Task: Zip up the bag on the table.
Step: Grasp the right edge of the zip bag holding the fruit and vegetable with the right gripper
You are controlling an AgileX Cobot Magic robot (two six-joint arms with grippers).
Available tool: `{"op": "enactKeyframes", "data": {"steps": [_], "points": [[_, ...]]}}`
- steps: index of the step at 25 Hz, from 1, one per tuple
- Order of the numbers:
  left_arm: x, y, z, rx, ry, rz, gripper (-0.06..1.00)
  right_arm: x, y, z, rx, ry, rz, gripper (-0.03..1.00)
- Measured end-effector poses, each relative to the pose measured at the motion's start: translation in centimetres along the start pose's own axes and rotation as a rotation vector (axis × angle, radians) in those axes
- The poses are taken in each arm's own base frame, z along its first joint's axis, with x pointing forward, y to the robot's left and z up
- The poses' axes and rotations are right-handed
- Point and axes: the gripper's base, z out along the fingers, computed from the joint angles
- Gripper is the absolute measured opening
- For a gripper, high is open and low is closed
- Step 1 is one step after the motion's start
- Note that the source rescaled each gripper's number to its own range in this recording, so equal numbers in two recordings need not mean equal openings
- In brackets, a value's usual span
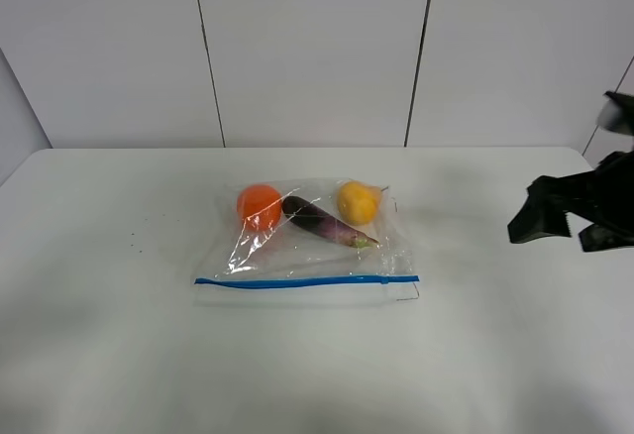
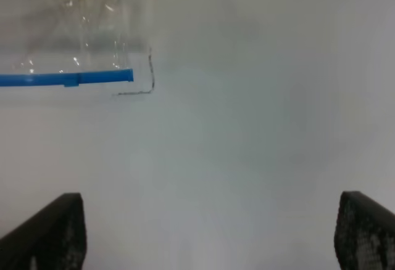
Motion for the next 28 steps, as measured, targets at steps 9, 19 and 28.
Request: {"op": "enactKeyframes", "data": {"steps": [9,19,28], "points": [[0.0,0.0,0.0,0.0,0.0,0.0,1.0,-3.0,-0.5,10.2,-0.208,0.139,0.065,1.0],[0.0,0.0,0.0,0.0,0.0,0.0,1.0,-5.5,-0.7,16.1,-0.442,0.144,0.098,1.0],[0.0,0.0,0.0,0.0,0.0,0.0,1.0,-4.3,-1.6,19.1,-0.596,0.219,0.138,1.0]]}}
